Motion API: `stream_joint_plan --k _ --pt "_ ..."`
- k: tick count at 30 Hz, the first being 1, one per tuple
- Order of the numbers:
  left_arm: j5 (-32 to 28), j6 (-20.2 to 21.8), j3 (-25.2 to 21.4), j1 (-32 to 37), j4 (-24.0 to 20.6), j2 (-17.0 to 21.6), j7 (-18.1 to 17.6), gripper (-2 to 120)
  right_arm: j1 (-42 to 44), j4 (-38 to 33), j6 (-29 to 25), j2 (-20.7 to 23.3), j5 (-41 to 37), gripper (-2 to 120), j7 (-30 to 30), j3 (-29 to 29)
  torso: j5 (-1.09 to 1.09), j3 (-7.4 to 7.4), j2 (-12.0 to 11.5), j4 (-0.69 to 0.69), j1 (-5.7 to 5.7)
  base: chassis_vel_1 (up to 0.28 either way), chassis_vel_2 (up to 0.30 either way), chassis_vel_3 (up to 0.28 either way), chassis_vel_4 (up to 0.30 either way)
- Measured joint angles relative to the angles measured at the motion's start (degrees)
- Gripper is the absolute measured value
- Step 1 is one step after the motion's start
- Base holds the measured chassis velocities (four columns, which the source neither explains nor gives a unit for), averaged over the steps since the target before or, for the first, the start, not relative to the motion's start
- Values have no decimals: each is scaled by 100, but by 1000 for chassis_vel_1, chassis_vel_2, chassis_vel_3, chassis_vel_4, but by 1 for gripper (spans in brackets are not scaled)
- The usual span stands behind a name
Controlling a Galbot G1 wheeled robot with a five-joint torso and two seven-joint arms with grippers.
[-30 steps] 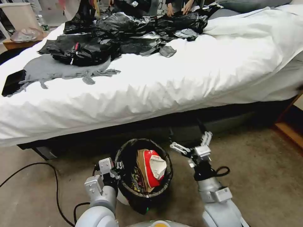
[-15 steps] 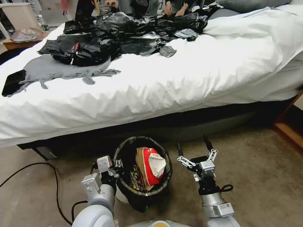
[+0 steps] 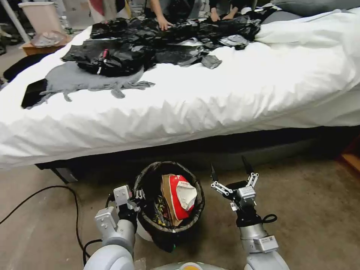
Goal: Pick up the trash bin, then pick up the garbage from the floor and place it into the trash bin.
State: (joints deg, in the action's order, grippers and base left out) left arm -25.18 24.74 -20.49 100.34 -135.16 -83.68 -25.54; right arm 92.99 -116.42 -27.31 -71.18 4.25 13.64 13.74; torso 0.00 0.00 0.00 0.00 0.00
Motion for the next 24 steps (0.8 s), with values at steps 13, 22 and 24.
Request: stream_joint_plan --k 13,22,24 --pt "11 -14 -71 115 -126 -15 1 93 -95 66 -6 -27 32 100 -36 -59 -1 0 0 0 0 119 110 103 119" --pt "9 -46 -72 64 -106 -72 10 93 -80 83 -40 4 33 100 -60 -20 0 0 0 0 0 121 125 125 122" --pt "2 -48 -69 17 -82 -83 13 93 -82 83 -41 11 28 100 -75 -11 1 0 0 1 0 122 109 122 135"
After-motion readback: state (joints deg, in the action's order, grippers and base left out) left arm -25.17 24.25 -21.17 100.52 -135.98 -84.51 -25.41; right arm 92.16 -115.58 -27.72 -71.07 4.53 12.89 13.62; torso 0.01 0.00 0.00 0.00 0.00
